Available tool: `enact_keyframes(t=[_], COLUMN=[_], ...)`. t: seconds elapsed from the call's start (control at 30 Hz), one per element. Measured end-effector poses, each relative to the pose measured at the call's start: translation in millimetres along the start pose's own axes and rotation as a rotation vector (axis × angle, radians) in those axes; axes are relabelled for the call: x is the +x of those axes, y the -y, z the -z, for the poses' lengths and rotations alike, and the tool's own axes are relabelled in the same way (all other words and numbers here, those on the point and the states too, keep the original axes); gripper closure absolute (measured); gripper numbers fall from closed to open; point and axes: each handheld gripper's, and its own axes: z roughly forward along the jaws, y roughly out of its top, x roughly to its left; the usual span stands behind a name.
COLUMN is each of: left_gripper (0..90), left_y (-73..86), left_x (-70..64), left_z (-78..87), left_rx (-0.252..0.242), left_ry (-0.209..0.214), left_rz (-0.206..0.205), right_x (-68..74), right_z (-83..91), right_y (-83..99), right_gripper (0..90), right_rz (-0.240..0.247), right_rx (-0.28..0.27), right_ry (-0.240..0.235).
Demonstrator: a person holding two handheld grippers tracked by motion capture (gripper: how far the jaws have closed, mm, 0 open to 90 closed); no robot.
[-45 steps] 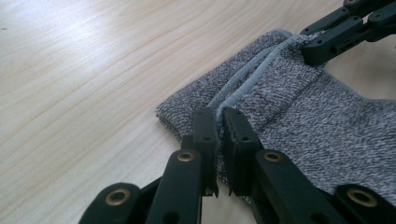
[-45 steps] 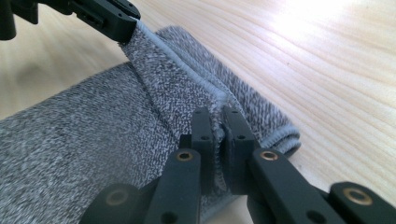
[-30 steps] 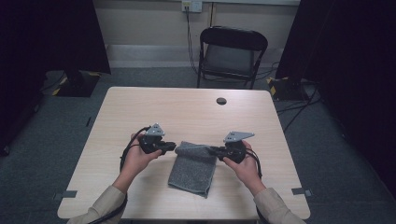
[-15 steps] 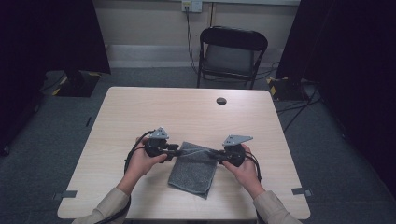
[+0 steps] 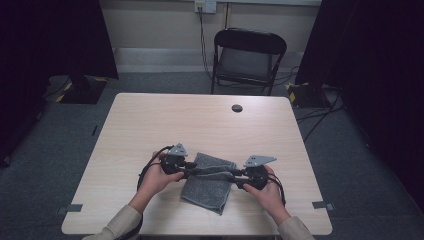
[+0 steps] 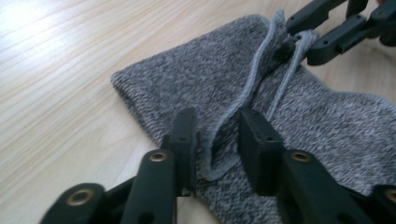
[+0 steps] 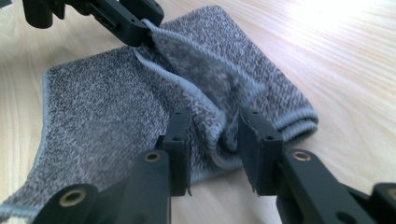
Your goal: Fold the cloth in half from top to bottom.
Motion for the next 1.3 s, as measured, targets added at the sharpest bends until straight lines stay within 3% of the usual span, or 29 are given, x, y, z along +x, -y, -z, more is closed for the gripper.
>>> enact_keyframes(t=[0.2,0.33,0.6,0.73,0.83,1.03,1.3], left_gripper=[57.2,56.9,53.7,50.7,47.5,39.5,34.7], left_y=[-4.8,-6.8,-7.0,-2.0,0.9,3.1,2.1], left_x=[-6.6,-7.7,-12.1,-12.2,-10.0,-8.2,3.1], left_z=[-2.5,-3.2,-7.4,-8.2,-7.5,-4.4,-14.6], left_rx=[-0.008,-0.021,-0.014,0.004,0.009,0.017,0.003], left_ry=[0.017,0.035,0.059,0.059,0.051,0.032,0.003], left_rz=[-0.008,-0.010,-0.015,-0.020,-0.020,-0.006,0.008], right_x=[-0.2,-1.9,-3.8,-1.6,-1.6,-5.9,-15.2], right_z=[2.5,4.9,6.6,2.7,-0.5,-4.2,-15.1], right_y=[1.2,0.8,-0.1,0.3,1.6,3.4,-6.8], right_gripper=[63.4,51.8,50.2,55.2,65.0,82.3,85.1], right_rz=[-0.003,-0.016,-0.020,-0.001,0.019,0.015,0.007], right_rx=[-0.003,-0.016,-0.009,0.002,0.015,0.020,0.029], right_ry=[0.007,0.018,0.031,0.027,0.025,0.015,0.034])
